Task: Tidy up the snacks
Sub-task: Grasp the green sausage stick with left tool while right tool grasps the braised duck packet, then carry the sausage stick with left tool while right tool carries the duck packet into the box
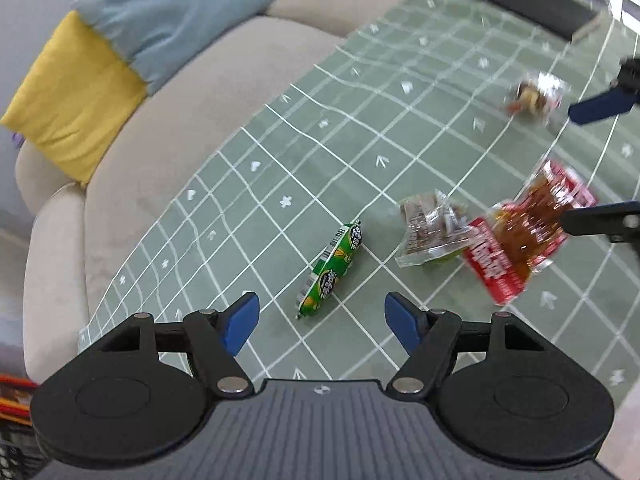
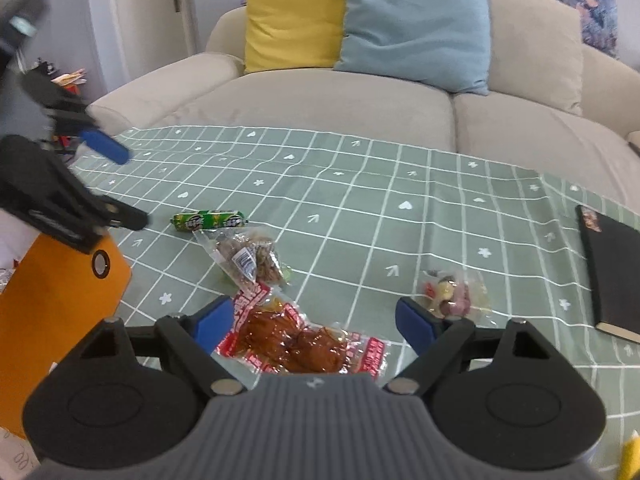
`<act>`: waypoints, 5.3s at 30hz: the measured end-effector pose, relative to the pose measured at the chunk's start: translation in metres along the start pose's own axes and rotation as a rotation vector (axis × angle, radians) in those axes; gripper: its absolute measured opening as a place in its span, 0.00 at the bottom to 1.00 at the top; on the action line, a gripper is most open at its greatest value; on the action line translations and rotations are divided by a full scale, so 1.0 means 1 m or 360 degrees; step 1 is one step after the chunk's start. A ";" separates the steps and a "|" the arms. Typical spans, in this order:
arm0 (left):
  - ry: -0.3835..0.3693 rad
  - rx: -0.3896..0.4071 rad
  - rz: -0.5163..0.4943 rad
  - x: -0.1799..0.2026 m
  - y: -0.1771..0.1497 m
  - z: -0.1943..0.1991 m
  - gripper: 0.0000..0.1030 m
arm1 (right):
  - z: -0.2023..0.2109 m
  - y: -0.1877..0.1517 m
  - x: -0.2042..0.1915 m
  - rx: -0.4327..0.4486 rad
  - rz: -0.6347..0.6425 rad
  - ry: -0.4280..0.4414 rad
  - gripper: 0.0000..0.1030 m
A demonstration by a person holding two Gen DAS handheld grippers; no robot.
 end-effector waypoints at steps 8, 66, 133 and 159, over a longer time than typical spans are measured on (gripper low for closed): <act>-0.0018 -0.0167 -0.0231 0.003 0.025 -0.055 0.74 | -0.021 -0.005 -0.001 -0.0067 0.0057 0.0062 0.82; -0.0588 -0.0294 0.0481 0.043 -0.035 -0.010 0.24 | -0.057 -0.026 -0.006 -0.0166 0.0356 0.0177 0.87; -0.0486 0.0085 0.0898 0.156 -0.052 0.051 0.23 | 0.062 -0.117 0.008 -0.0324 0.0010 -0.0001 0.35; -0.0484 0.0352 0.1181 0.143 -0.092 0.114 0.23 | 0.113 -0.115 -0.016 -0.0051 -0.0333 -0.0032 0.00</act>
Point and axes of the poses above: each gripper's, at about its wrist camera, not at the fingertips, and z roughly against the way its jaws point, x to its right, y to its top, the point moved 1 cm from there along -z, roughly the way its jaws point, and after that the axes turned 14 degrees about -z, right-handed, at the moved point
